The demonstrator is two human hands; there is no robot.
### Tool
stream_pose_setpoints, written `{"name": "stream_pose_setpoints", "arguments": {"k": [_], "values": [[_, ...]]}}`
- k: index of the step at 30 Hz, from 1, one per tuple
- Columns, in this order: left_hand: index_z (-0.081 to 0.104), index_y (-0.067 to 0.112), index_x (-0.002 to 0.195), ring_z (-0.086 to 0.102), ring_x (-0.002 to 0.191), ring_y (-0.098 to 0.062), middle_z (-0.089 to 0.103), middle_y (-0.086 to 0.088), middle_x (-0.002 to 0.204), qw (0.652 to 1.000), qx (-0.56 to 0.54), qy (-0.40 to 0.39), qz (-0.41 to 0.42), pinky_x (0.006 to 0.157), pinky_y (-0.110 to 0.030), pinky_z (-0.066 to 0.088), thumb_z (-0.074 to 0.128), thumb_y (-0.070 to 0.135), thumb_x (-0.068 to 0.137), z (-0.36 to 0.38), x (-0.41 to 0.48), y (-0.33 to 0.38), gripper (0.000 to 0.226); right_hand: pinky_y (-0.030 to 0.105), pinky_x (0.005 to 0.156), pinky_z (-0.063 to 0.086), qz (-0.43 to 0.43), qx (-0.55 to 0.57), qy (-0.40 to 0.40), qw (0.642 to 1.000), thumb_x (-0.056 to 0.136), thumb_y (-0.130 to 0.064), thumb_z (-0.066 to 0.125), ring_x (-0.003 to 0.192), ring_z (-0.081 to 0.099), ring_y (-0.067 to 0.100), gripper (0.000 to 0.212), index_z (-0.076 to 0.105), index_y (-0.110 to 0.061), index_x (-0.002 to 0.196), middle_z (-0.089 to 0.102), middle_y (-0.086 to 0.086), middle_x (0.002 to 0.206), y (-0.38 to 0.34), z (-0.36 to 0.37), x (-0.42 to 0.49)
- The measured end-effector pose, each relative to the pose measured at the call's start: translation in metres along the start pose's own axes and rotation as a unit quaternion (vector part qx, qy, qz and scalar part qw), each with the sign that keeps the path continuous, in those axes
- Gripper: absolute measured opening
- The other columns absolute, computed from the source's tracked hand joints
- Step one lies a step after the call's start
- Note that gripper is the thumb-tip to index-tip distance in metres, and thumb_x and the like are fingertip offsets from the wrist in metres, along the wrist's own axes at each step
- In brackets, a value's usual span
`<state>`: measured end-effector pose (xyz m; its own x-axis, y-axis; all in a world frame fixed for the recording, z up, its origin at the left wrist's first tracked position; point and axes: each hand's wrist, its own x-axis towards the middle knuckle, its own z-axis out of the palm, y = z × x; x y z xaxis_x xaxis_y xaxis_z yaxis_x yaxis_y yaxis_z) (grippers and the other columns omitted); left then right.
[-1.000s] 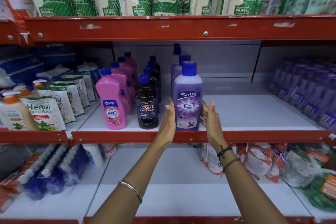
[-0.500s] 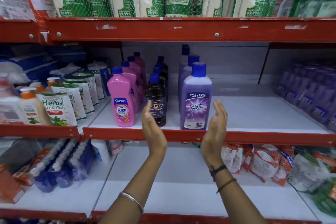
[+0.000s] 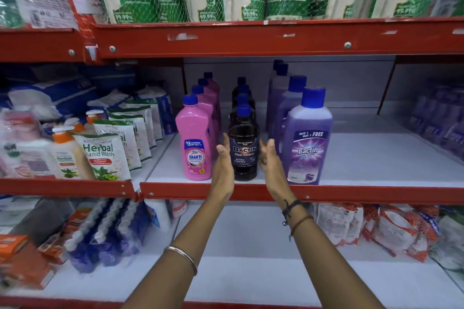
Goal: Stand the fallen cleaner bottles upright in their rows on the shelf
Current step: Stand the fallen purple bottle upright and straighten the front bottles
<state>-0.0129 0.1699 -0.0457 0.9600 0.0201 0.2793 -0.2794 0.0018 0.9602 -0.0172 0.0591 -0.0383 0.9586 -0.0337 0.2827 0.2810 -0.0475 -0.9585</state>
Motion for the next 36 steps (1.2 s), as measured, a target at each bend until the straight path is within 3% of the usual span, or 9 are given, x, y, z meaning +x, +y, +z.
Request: {"name": "stream_pose_setpoints", "arguments": {"k": [3, 7, 16, 21, 24, 27, 30, 34, 36], "values": [[0.010, 0.046, 0.142, 0.014, 0.145, -0.016, 0.015, 0.007, 0.157, 0.999, 0.046, -0.020, 0.005, 0.119, -0.049, 0.015, 0.005, 0.094, 0.052, -0.004, -0.003, 0.005, 0.103, 0.020, 0.100, 0.037, -0.007, 0.007, 0.015, 1.000, 0.080, -0.076, 0.026, 0.120, 0.048, 0.001, 0.057, 0.046, -0.046, 0.124, 0.052, -0.029, 0.118, -0.002, 0.001, -0.007], [0.007, 0.040, 0.144, 0.008, 0.136, 0.000, 0.014, 0.017, 0.151, 0.996, 0.075, -0.034, 0.019, 0.116, -0.030, 0.008, 0.001, 0.094, 0.049, -0.008, -0.011, 0.011, 0.110, 0.009, 0.091, 0.039, -0.023, -0.015, 0.013, 1.000, 0.083, -0.066, 0.024, 0.103, 0.053, -0.018, 0.036, 0.056, -0.059, 0.097, 0.059, -0.044, 0.096, -0.002, 0.002, -0.015], [0.000, 0.046, 0.143, 0.008, 0.145, -0.014, 0.008, 0.009, 0.158, 0.992, 0.114, -0.056, 0.008, 0.118, -0.040, 0.012, -0.005, 0.096, 0.041, -0.019, -0.027, 0.011, 0.114, 0.018, 0.103, 0.035, -0.024, -0.005, 0.002, 1.000, 0.082, -0.070, 0.023, 0.121, 0.046, -0.004, 0.075, 0.039, -0.024, 0.140, 0.048, -0.019, 0.130, 0.002, 0.000, -0.032], [0.001, 0.047, 0.142, 0.010, 0.145, -0.016, 0.008, 0.007, 0.159, 0.992, 0.111, -0.063, 0.001, 0.118, -0.046, 0.013, -0.005, 0.094, 0.045, -0.022, -0.029, 0.014, 0.108, 0.029, 0.113, 0.029, -0.005, -0.004, -0.011, 1.000, 0.076, -0.078, 0.021, 0.131, 0.040, 0.003, 0.084, 0.033, -0.029, 0.143, 0.040, -0.005, 0.148, 0.002, -0.001, -0.034], [0.024, 0.042, 0.141, 0.029, 0.141, -0.021, 0.031, 0.000, 0.153, 0.996, 0.085, 0.013, 0.011, 0.112, -0.039, 0.023, -0.003, 0.082, 0.066, -0.025, -0.037, 0.011, 0.090, 0.041, 0.120, 0.017, -0.032, -0.052, 0.072, 0.996, 0.082, -0.072, 0.016, 0.141, 0.025, 0.007, 0.075, 0.030, -0.033, 0.144, 0.029, -0.006, 0.155, 0.006, 0.007, -0.042], [0.045, 0.028, 0.134, 0.047, 0.124, -0.004, 0.049, 0.006, 0.136, 0.984, -0.026, 0.158, 0.076, 0.098, -0.018, 0.033, 0.012, 0.064, 0.085, -0.041, -0.044, 0.008, 0.069, 0.032, 0.115, 0.028, -0.171, -0.025, 0.173, 0.970, 0.090, -0.053, 0.022, 0.136, 0.036, 0.008, 0.065, 0.042, -0.016, 0.139, 0.043, 0.002, 0.147, 0.004, 0.027, -0.060], [0.037, 0.026, 0.139, 0.042, 0.118, 0.015, 0.042, 0.012, 0.139, 0.975, -0.085, 0.179, 0.098, 0.088, -0.001, 0.035, 0.015, 0.084, 0.071, -0.074, -0.030, 0.013, 0.092, 0.021, 0.113, 0.030, -0.210, -0.004, 0.055, 0.976, 0.090, -0.053, 0.023, 0.136, 0.037, 0.005, 0.066, 0.041, -0.013, 0.139, 0.043, 0.000, 0.147, 0.001, 0.057, -0.064], [0.027, 0.031, 0.143, 0.019, 0.138, -0.006, 0.019, 0.004, 0.157, 0.988, -0.092, 0.113, 0.049, 0.107, -0.031, 0.025, 0.014, 0.098, 0.042, -0.099, -0.006, 0.020, 0.122, -0.011, 0.087, 0.022, -0.072, -0.034, -0.052, 0.995, 0.090, -0.061, 0.014, 0.128, 0.024, -0.015, 0.069, 0.025, -0.024, 0.147, 0.026, -0.023, 0.143, -0.014, 0.095, -0.045], [0.024, 0.029, 0.144, 0.031, 0.125, -0.001, 0.025, 0.006, 0.153, 0.995, -0.073, 0.054, 0.037, 0.098, -0.018, 0.033, 0.015, 0.099, 0.036, -0.103, -0.005, 0.020, 0.129, -0.004, 0.083, 0.028, -0.030, -0.020, -0.056, 0.998, 0.094, -0.052, 0.012, 0.129, 0.030, -0.002, 0.062, 0.020, -0.024, 0.148, 0.031, -0.017, 0.139, -0.014, 0.111, -0.027]]}}
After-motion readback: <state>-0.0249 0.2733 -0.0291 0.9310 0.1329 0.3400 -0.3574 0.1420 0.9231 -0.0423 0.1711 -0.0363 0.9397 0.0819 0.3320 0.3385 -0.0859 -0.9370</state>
